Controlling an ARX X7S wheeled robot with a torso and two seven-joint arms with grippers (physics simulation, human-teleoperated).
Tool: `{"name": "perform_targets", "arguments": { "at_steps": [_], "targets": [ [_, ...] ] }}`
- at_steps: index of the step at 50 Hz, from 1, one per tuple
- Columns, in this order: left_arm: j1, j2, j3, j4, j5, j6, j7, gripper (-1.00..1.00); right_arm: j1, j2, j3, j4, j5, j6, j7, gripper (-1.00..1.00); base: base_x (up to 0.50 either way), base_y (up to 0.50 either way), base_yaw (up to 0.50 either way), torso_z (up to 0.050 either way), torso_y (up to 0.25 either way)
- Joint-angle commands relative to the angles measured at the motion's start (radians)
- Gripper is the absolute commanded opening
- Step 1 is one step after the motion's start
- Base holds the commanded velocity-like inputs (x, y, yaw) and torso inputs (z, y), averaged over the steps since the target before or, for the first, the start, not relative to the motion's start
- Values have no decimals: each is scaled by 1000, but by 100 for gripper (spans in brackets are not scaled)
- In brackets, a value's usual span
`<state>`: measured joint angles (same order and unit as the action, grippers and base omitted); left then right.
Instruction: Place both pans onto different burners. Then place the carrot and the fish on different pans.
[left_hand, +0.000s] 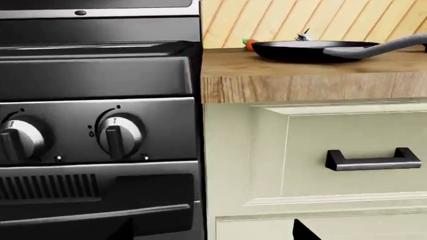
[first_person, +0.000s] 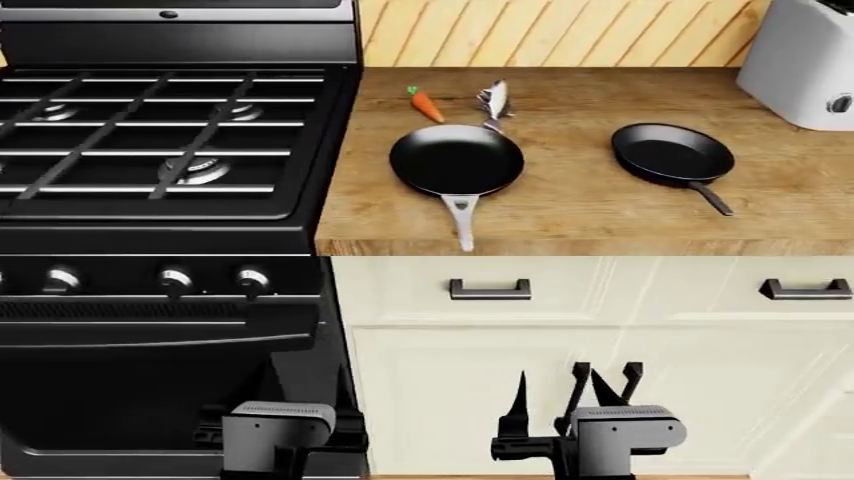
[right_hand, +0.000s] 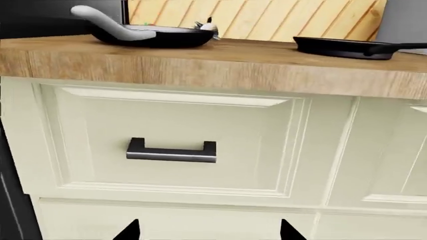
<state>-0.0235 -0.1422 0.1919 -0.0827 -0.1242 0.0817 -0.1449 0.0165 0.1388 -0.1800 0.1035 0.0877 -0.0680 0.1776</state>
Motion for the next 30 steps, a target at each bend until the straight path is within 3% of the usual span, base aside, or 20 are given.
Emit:
{"name": "perform_targets", "arguments": {
  "at_steps": [1, 28, 30],
  "targets": [
    [1, -7, 9, 1, -7, 3, -8, 100, 1, 7, -9, 1, 7, 0, 8, 100, 0, -500, 0, 0, 0],
    [-7, -21, 22, 0, -17, 1, -29, 100, 3, 20, -22, -3, 25, 0, 27, 100, 0, -500, 0, 0, 0],
    [-9, -24, 20, 5, -16, -2, -34, 100, 4, 23, -22, -18, 27, 13, 30, 100, 0, 0, 0, 0, 0]
  ]
}}
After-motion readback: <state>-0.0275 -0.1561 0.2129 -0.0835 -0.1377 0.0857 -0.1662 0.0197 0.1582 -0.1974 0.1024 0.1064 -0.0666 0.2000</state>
